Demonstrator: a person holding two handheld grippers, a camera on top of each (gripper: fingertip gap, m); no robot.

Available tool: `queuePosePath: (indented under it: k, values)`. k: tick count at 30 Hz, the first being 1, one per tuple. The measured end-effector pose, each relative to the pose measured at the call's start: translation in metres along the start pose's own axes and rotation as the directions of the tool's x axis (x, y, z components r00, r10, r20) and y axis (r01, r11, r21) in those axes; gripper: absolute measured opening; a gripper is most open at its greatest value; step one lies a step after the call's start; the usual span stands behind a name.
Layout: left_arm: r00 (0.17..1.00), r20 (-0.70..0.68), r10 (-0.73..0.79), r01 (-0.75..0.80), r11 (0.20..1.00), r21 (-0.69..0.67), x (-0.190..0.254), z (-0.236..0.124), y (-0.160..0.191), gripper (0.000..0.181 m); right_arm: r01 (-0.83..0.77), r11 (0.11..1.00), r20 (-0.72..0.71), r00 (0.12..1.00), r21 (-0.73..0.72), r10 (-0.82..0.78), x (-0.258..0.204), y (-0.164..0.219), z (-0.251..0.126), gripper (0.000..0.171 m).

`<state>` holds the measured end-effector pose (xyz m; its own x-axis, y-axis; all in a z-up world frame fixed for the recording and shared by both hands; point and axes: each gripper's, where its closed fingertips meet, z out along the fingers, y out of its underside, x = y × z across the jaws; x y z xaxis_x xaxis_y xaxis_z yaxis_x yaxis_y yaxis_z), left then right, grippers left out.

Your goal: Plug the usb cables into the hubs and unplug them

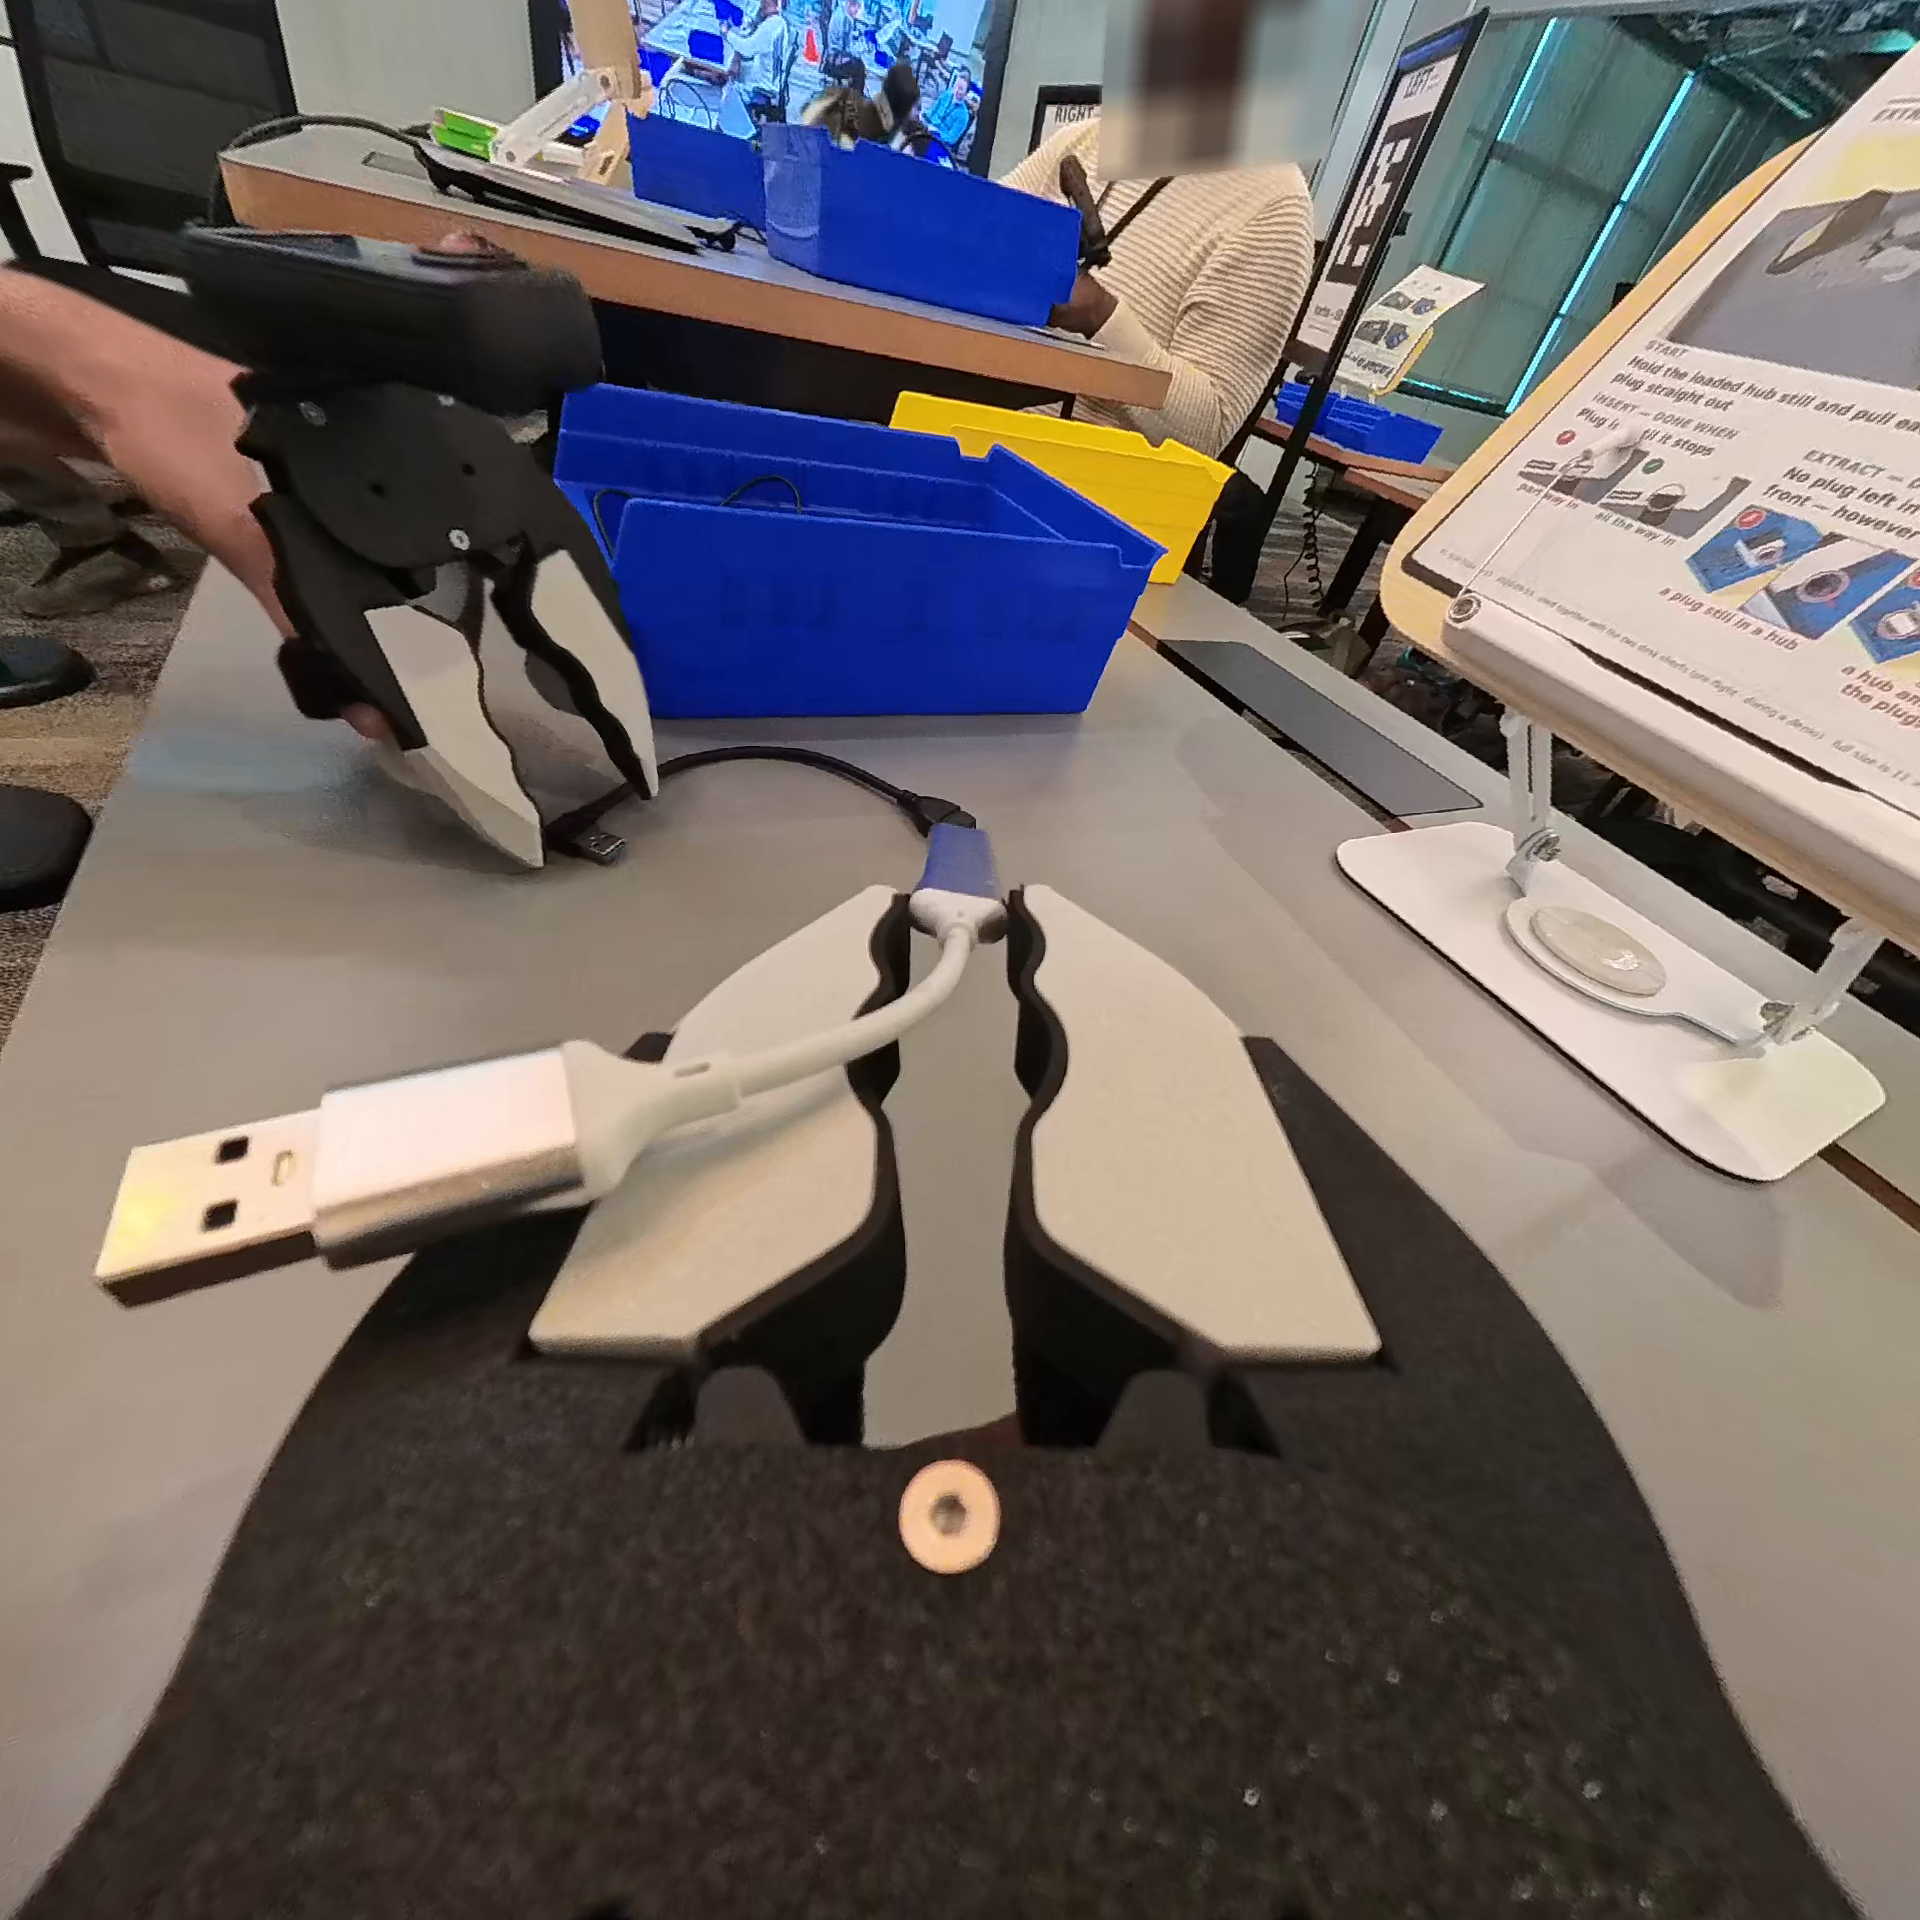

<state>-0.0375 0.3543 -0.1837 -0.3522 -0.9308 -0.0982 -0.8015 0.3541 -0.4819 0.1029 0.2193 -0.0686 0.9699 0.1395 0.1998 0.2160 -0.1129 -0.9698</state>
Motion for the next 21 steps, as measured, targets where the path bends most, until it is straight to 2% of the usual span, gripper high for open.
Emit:
queuePosePath:
  k: [3,6,9,15,18,21]
  values:
    - [0.998,-0.066,0.009,-0.008,1.0,0.007,0.006,0.001,0.0,0.04,0.0,1.0,0.004,1.0,-0.01,0.0,0.0,0.002,0.001,0.018]
    - [0.995,-0.093,0.026,-0.023,0.999,0.032,0.013,0.002,-0.001,0.017,-0.002,1.0,0.0,1.0,-0.028,0.002,0.0,0.005,0.003,0.018]
    - [0.996,-0.087,0.006,-0.004,1.0,0.021,0.013,0.002,-0.002,0.017,-0.047,0.998,0.002,0.999,-0.038,0.047,0.003,0.007,0.004,0.018]
    - [0.996,-0.074,-0.051,0.052,0.999,0.009,0.022,0.004,-0.01,0.016,-0.235,0.972,0.057,0.97,-0.002,0.235,0.01,0.005,0.003,0.018]
    - [0.992,-0.062,-0.11,0.111,0.994,0.019,0.024,-0.001,-0.029,0.016,-0.295,0.955,0.072,0.953,0.024,0.293,0.014,0.003,0.001,0.018]
    - [0.976,-0.129,-0.174,0.183,0.981,0.064,0.033,-0.017,-0.063,0.016,-0.342,0.938,0.087,0.937,0.049,0.337,0.018,0.001,-0.001,0.018]
